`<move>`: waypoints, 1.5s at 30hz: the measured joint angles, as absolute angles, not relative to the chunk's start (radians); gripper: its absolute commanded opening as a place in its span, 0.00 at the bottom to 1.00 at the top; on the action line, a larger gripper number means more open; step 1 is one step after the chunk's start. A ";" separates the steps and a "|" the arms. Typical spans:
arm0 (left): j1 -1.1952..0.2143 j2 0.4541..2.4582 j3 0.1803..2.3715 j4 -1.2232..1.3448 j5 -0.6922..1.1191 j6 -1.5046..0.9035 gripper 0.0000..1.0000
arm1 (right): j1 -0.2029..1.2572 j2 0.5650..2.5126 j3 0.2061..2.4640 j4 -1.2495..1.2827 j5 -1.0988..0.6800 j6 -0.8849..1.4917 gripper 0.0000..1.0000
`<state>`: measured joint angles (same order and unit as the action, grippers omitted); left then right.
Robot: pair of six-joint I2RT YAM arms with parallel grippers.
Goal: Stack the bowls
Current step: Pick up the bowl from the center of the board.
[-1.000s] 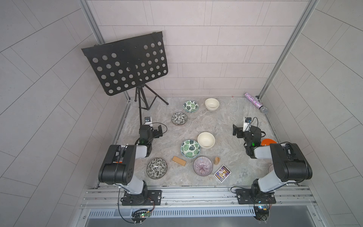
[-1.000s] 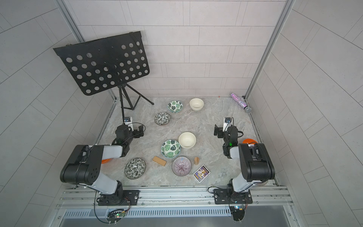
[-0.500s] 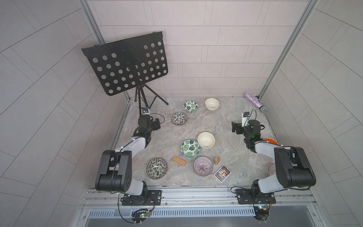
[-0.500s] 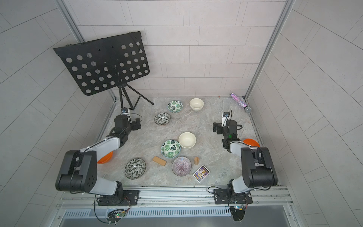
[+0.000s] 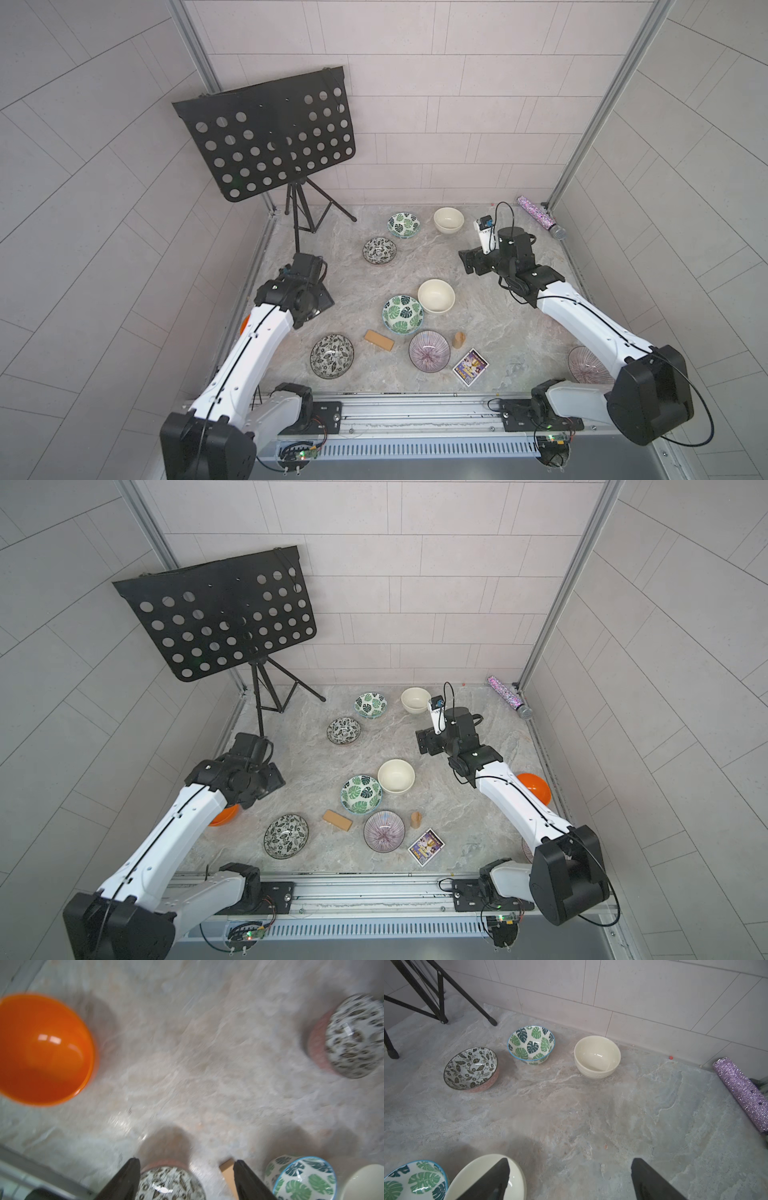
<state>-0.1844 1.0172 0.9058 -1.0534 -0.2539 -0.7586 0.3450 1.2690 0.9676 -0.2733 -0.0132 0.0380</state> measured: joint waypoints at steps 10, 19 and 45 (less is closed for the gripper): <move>-0.227 0.906 0.754 -1.198 -0.216 -0.991 0.68 | 0.381 1.253 0.966 -0.371 -0.010 0.082 0.91; -0.313 0.908 0.626 -1.182 -0.186 -1.097 0.61 | 0.389 1.274 0.966 -0.374 0.001 0.097 0.90; -0.332 1.089 0.858 -0.992 -0.283 -1.052 0.00 | 0.398 1.333 0.996 -0.353 0.015 0.105 0.88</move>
<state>-0.3321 1.0893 0.8577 -0.9916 -0.2832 -1.0523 0.3981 1.3334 0.9962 -0.3527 0.0147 0.1047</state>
